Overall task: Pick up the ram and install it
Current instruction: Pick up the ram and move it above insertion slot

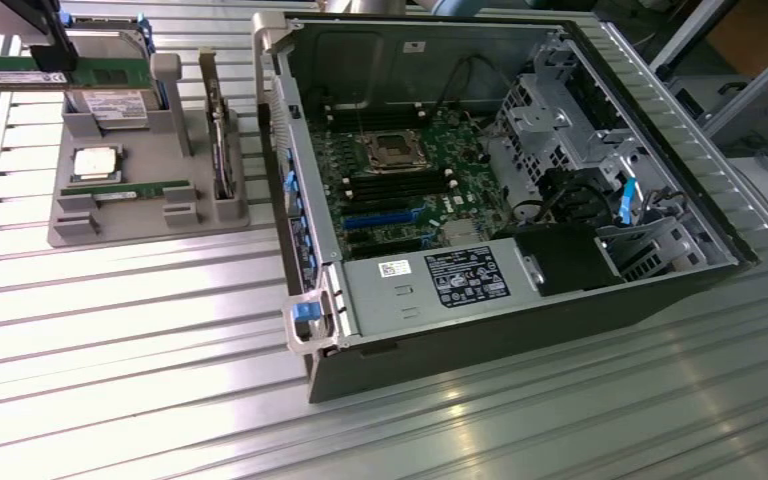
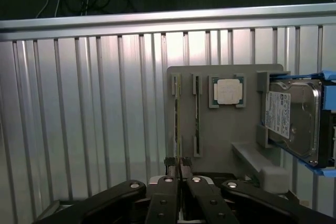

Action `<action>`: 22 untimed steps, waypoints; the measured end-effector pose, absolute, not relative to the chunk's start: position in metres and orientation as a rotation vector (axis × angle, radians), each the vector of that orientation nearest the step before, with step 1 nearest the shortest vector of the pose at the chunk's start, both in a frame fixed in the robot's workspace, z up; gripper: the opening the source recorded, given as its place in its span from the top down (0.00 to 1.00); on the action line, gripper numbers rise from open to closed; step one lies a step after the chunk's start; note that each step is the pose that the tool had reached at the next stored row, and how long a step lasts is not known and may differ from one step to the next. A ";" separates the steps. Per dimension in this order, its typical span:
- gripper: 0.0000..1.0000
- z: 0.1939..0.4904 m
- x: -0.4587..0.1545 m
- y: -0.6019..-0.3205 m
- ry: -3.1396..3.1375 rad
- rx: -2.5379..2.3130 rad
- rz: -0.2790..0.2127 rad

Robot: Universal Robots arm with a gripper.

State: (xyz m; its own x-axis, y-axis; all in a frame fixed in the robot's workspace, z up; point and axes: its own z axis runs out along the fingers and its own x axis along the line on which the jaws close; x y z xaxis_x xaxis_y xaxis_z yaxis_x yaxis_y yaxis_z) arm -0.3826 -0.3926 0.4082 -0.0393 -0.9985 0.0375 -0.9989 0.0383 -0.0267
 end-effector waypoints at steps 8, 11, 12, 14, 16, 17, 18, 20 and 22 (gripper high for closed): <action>0.88 0.413 -0.383 -0.393 -2.257 2.172 0.071; 0.88 0.413 -0.383 -0.393 -2.257 2.172 0.071; 0.88 0.414 -0.382 -0.393 -2.257 2.171 0.071; 0.88 0.413 -0.379 -0.393 -2.257 2.172 0.071; 0.88 0.413 -0.373 -0.393 -2.257 2.172 0.071; 0.88 0.413 -0.371 -0.393 -2.257 2.171 0.071; 0.88 0.413 -0.367 -0.393 -2.257 2.171 0.072; 0.88 0.413 -0.364 -0.393 -2.257 2.171 0.072; 0.88 0.413 -0.360 -0.393 -2.256 2.171 0.073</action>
